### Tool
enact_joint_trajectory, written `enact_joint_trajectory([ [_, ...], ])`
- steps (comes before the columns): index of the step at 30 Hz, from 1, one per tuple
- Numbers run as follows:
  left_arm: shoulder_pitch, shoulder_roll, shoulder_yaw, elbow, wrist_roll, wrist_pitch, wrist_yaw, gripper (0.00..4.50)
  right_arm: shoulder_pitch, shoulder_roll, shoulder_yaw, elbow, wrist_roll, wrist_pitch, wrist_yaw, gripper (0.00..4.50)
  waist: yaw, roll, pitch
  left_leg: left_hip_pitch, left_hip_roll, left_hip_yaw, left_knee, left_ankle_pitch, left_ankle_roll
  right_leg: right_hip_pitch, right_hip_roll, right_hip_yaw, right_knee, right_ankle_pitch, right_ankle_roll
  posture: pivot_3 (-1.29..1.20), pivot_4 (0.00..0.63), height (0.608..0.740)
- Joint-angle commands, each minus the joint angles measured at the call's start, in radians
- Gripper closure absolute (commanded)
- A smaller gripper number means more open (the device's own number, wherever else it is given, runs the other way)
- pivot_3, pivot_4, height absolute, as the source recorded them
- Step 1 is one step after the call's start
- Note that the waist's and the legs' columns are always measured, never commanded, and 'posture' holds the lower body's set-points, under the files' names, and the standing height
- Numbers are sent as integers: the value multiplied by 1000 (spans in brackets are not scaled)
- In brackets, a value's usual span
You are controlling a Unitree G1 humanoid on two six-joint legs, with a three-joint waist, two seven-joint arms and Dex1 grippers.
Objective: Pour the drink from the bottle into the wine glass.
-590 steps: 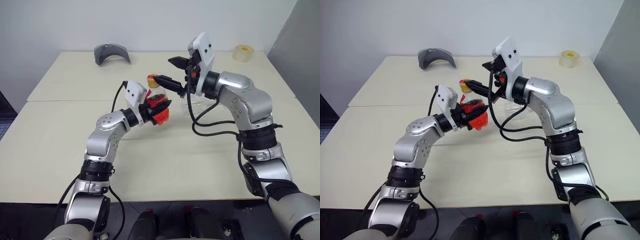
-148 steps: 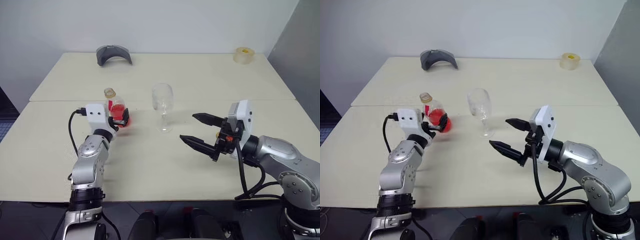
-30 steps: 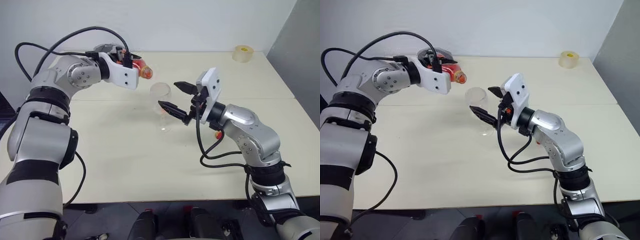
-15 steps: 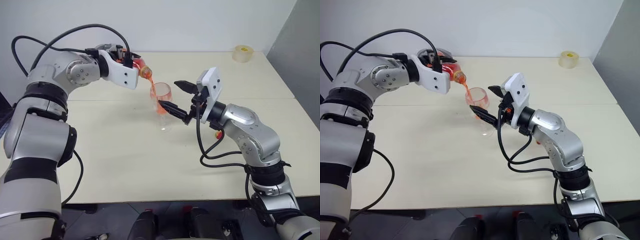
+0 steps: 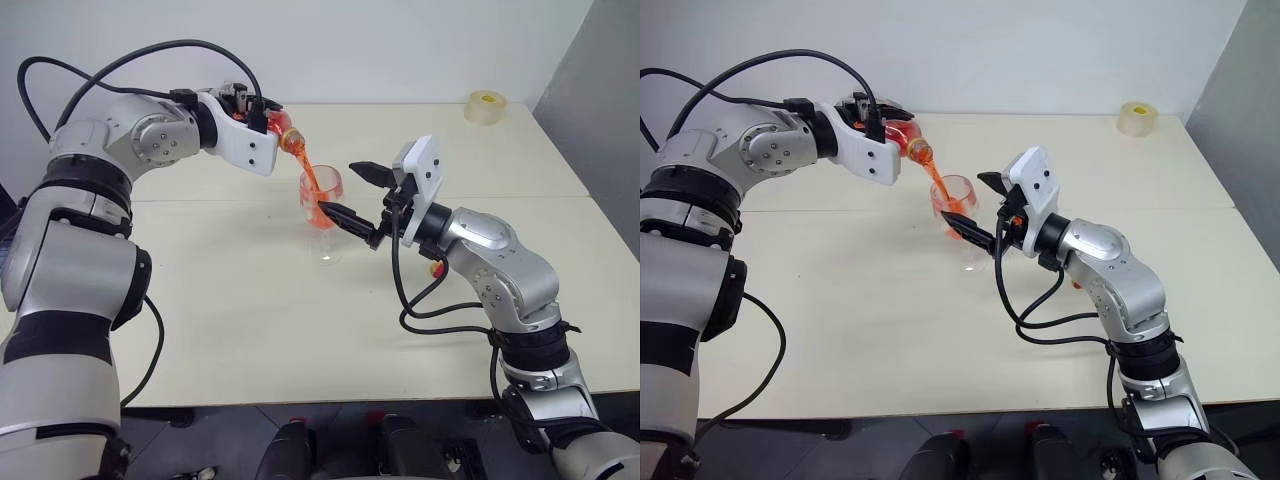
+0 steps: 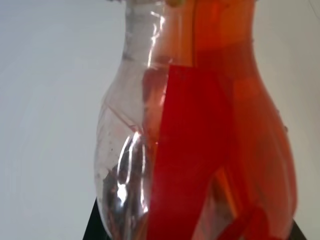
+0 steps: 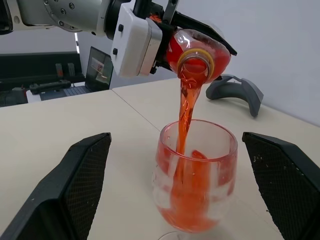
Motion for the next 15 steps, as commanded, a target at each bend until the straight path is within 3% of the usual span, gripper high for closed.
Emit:
enact_joint_trajectory([
  [1, -47, 23, 4, -6, -3, -3, 21, 3206, -19, 7, -17, -22, 3, -26, 6, 0, 0, 0, 0, 0, 0, 0, 0, 0, 0, 0, 0, 0, 0, 0, 0, 0, 150, 740],
  [15, -48, 23, 1, -4, -4, -4, 23, 3206, -19, 8, -17, -22, 1, -25, 8, 0, 0, 0, 0, 0, 0, 0, 0, 0, 0, 0, 0, 0, 0, 0, 0, 0, 150, 740],
])
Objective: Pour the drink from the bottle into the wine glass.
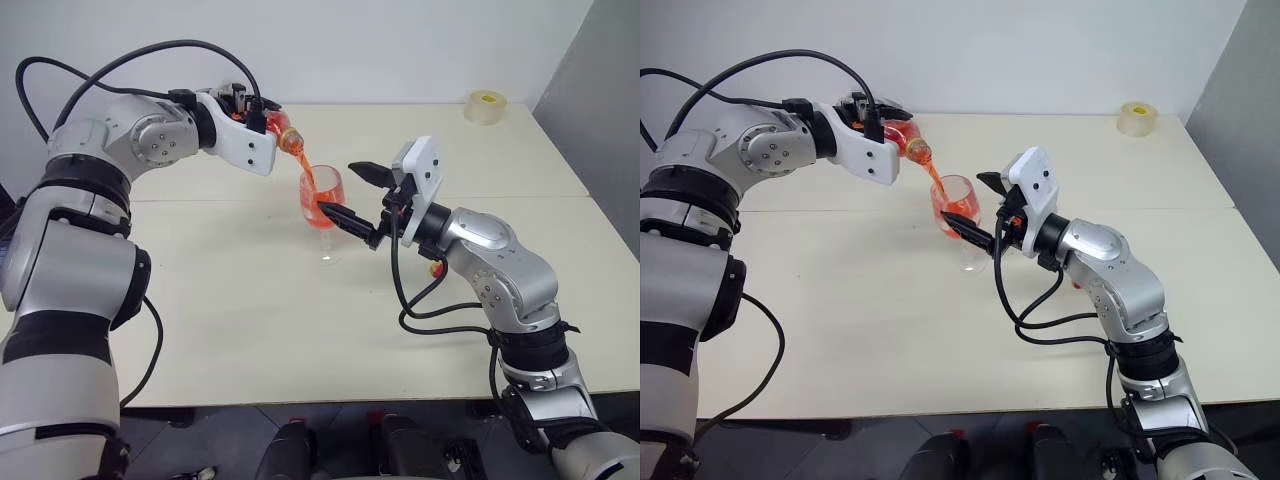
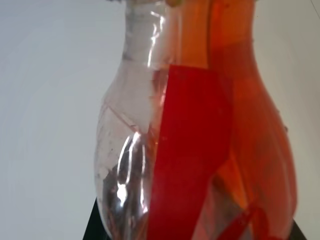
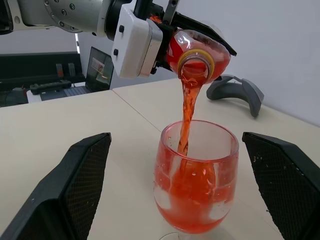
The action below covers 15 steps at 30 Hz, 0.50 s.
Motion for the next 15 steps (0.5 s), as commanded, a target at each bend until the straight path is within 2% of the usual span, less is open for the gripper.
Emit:
enact_joint_trajectory([
  [1, -47, 23, 6, -10, -5, -3, 21, 3206, -19, 5, -17, -22, 3, -25, 6, 0, 0, 0, 0, 0, 0, 0, 0, 0, 0, 0, 0, 0, 0, 0, 0, 0, 150, 740],
  [15, -47, 23, 6, -10, -5, -3, 21, 3206, -19, 5, -17, -22, 3, -25, 7, 0, 0, 0, 0, 0, 0, 0, 0, 0, 0, 0, 0, 0, 0, 0, 0, 0, 150, 740],
])
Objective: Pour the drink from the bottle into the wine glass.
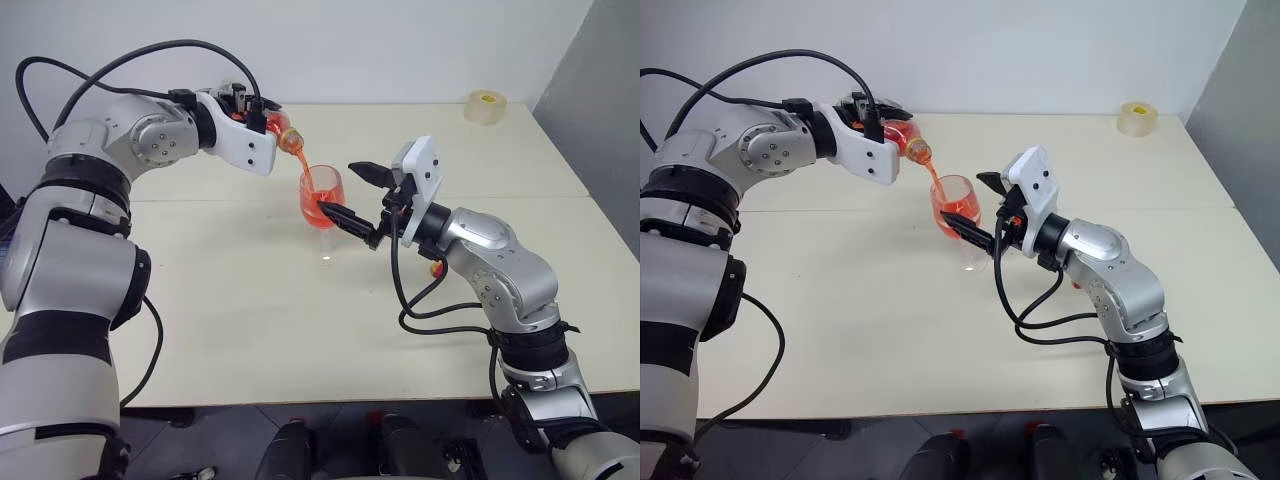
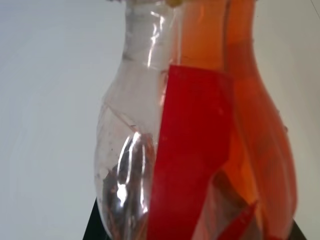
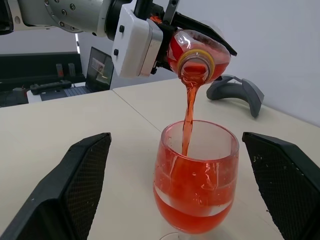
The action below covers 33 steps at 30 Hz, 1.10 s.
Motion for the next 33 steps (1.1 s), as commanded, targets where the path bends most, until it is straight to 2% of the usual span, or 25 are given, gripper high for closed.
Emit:
enact_joint_trajectory([
  [1, -47, 23, 6, -10, -5, -3, 21, 3206, -19, 5, -17, -22, 3, -25, 6, 0, 0, 0, 0, 0, 0, 0, 0, 0, 0, 0, 0, 0, 0, 0, 0, 0, 150, 740],
  [33, -47, 23, 6, -10, -5, -3, 21, 3206, -19, 5, -18, -22, 3, -25, 6, 0, 0, 0, 0, 0, 0, 1, 0, 1, -2, 0, 0, 0, 1, 0, 0, 0, 150, 740],
])
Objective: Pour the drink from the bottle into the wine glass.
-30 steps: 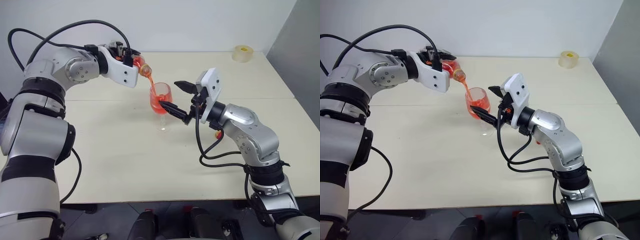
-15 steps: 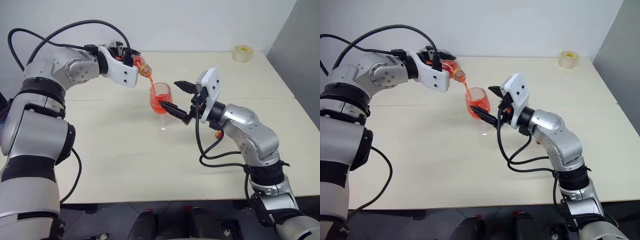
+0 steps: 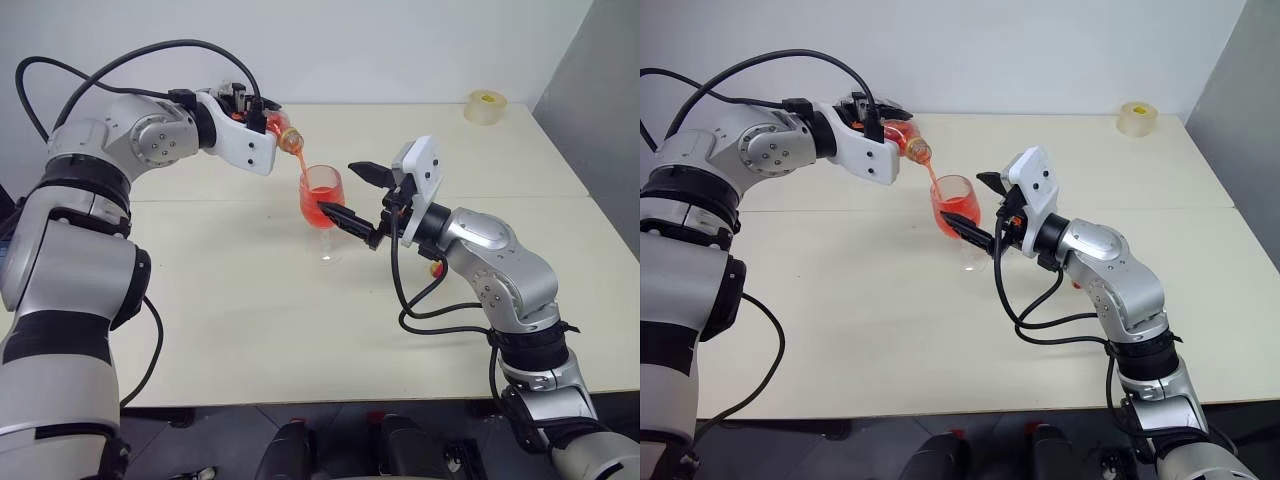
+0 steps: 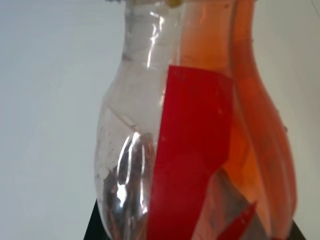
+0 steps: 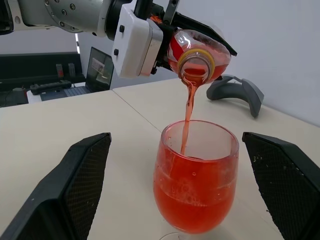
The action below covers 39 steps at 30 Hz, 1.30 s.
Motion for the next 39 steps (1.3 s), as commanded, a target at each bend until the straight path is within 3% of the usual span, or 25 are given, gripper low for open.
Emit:
enact_joint_trajectory([
  [1, -47, 23, 6, -10, -5, -3, 21, 3206, -19, 5, -18, -22, 3, -25, 6, 0, 0, 0, 0, 0, 0, 0, 0, 0, 0, 0, 0, 0, 0, 0, 0, 0, 150, 740],
  [39, -47, 23, 6, -10, -5, -3, 21, 3206, -19, 5, -18, -22, 3, -25, 6, 0, 0, 0, 0, 0, 0, 1, 0, 0, 0, -1, 0, 0, 1, 0, 0, 0, 150, 740],
])
